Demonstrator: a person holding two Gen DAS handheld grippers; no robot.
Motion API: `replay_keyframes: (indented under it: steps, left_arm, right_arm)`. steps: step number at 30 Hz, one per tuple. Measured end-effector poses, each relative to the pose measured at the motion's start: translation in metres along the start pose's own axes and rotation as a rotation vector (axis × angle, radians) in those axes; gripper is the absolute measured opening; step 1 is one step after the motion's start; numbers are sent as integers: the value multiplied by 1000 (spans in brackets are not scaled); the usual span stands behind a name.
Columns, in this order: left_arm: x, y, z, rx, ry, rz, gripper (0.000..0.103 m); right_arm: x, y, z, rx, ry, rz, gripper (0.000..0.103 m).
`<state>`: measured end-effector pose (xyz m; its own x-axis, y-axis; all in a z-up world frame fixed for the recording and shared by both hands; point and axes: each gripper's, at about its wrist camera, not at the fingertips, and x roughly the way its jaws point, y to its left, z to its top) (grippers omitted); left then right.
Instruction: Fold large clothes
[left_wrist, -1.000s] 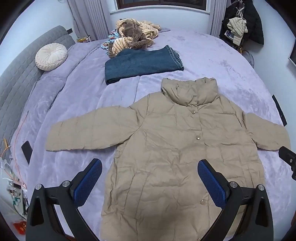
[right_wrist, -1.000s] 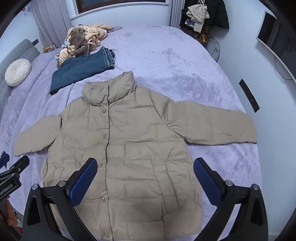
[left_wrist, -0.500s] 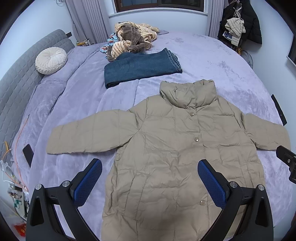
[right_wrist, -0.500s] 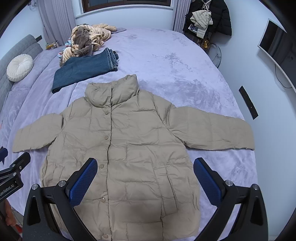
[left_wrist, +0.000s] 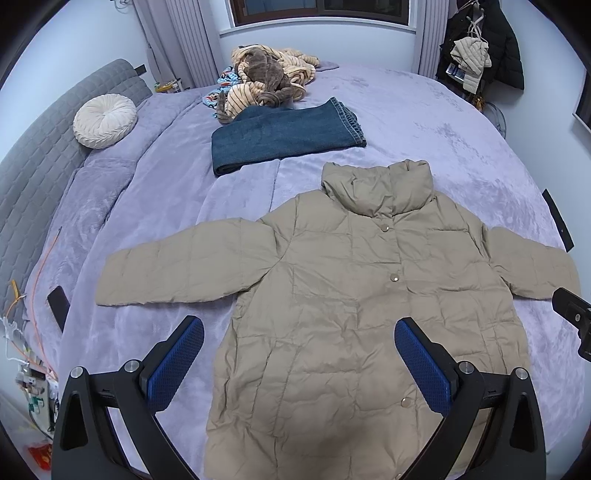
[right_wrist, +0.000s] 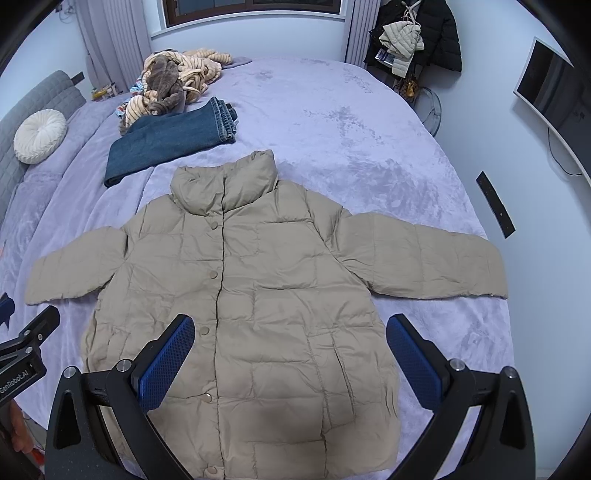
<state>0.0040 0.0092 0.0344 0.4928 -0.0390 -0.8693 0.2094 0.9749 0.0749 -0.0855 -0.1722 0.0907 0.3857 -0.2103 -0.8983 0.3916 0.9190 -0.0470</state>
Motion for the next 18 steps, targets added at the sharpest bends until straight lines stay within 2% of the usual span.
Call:
replay_keyframes:
  steps: [18]
  left_arm:
    - [0, 2, -1, 0, 0, 0, 103]
  right_arm:
    - [-3, 0, 1, 2, -2, 1, 103]
